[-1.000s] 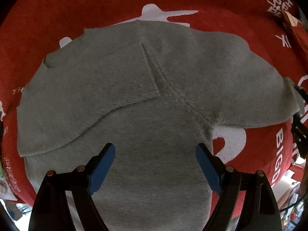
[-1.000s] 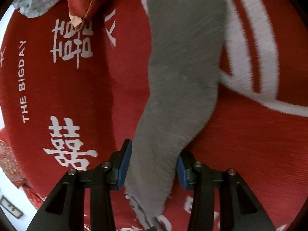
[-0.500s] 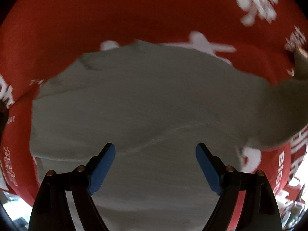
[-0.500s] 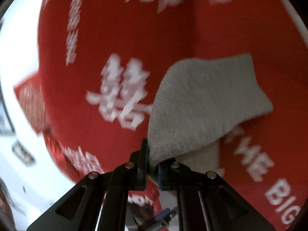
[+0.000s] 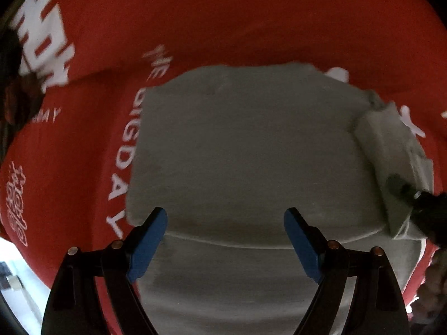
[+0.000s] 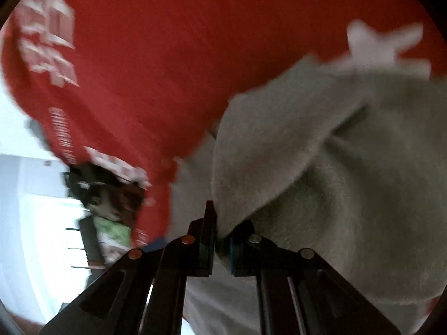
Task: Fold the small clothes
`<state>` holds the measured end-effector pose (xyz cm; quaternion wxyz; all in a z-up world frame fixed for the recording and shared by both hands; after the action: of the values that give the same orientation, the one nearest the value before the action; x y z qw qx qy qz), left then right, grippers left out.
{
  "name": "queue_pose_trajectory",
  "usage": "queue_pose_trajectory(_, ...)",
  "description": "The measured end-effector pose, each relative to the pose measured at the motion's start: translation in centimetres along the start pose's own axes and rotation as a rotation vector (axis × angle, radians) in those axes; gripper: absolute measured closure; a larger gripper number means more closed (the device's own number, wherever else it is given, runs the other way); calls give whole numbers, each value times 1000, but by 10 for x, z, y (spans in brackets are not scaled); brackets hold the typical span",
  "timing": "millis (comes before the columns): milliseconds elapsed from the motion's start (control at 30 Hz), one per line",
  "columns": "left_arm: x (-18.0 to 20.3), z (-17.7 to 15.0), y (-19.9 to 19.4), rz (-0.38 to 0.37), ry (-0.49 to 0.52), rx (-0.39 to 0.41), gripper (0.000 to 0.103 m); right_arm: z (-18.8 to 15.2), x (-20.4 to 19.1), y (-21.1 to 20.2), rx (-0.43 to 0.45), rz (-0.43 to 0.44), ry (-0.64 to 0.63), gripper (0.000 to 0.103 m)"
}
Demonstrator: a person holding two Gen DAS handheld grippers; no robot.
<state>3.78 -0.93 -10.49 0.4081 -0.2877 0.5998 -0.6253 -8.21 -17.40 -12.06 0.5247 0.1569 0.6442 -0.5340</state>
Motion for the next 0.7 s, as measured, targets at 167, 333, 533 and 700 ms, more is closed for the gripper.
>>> queue_pose_trajectory(167, -13, 4, -1, -145, -25, 28, 17, -10, 11, -13, 128, -32, 116, 60)
queue_pose_trajectory(333, -5, 14, -15, -448, -93, 35, 17, 19, 15, -19, 199, -32, 190, 76)
queue_pose_trajectory(533, -3, 21, -4, -714, -184, -51, 17, 37, -41, 15, 91, -36, -72, 92)
queue_pose_trajectory(700, -7, 15, 21, -869, -302, -164, 17, -18, -83, 70, -182, -108, -374, 88)
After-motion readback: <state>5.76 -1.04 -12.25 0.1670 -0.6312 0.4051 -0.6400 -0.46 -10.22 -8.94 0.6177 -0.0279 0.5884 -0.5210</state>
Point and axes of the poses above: each gripper's, at about its wrist camera, not at the fingertips, and y roughly the way its jaws point, x to its right, z to its top, the point moved 6 cm from there along y, roughly the way its jaws point, and after that the axes turned 8 degrees about z, right-handed, at the moved point
